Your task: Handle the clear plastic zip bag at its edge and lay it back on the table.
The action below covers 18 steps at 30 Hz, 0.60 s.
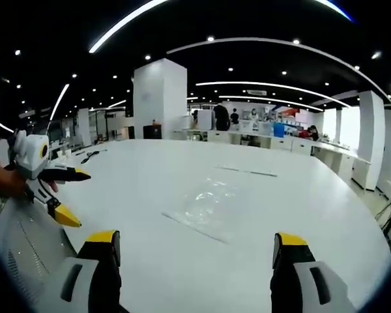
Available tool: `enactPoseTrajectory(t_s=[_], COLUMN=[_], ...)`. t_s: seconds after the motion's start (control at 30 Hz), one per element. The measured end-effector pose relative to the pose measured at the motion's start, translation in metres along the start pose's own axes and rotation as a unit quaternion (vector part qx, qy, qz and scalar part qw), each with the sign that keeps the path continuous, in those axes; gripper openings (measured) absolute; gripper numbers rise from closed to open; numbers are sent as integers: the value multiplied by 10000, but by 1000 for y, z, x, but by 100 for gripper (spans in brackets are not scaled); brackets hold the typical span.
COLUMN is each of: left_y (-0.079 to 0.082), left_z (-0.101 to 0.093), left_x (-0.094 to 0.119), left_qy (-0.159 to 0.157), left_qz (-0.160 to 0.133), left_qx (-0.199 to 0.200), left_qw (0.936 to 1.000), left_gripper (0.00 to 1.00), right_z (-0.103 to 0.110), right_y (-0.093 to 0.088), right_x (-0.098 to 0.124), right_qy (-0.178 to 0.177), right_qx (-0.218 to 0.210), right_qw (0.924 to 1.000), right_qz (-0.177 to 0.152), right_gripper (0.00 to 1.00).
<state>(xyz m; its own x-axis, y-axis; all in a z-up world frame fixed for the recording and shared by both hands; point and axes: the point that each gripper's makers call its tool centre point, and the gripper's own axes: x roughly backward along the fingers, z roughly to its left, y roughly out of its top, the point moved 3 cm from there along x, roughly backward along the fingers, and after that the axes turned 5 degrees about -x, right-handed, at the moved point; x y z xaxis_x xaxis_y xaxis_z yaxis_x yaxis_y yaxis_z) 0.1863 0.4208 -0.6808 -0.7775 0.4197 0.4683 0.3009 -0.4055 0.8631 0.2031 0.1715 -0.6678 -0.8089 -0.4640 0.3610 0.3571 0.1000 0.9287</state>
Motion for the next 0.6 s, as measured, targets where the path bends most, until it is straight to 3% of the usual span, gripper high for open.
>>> enactPoseTrajectory(t_s=[0.6], left_y=[2], left_z=[-1], left_x=[1], left_qy=[-33], left_qz=[-28], left_qx=[77], left_qw=[10000], left_gripper=[99], right_z=[1], right_y=[-4], right_x=[-1], right_qy=[-16], right_qx=[88], right_qw=[9999], right_qz=[140], right_gripper=[98])
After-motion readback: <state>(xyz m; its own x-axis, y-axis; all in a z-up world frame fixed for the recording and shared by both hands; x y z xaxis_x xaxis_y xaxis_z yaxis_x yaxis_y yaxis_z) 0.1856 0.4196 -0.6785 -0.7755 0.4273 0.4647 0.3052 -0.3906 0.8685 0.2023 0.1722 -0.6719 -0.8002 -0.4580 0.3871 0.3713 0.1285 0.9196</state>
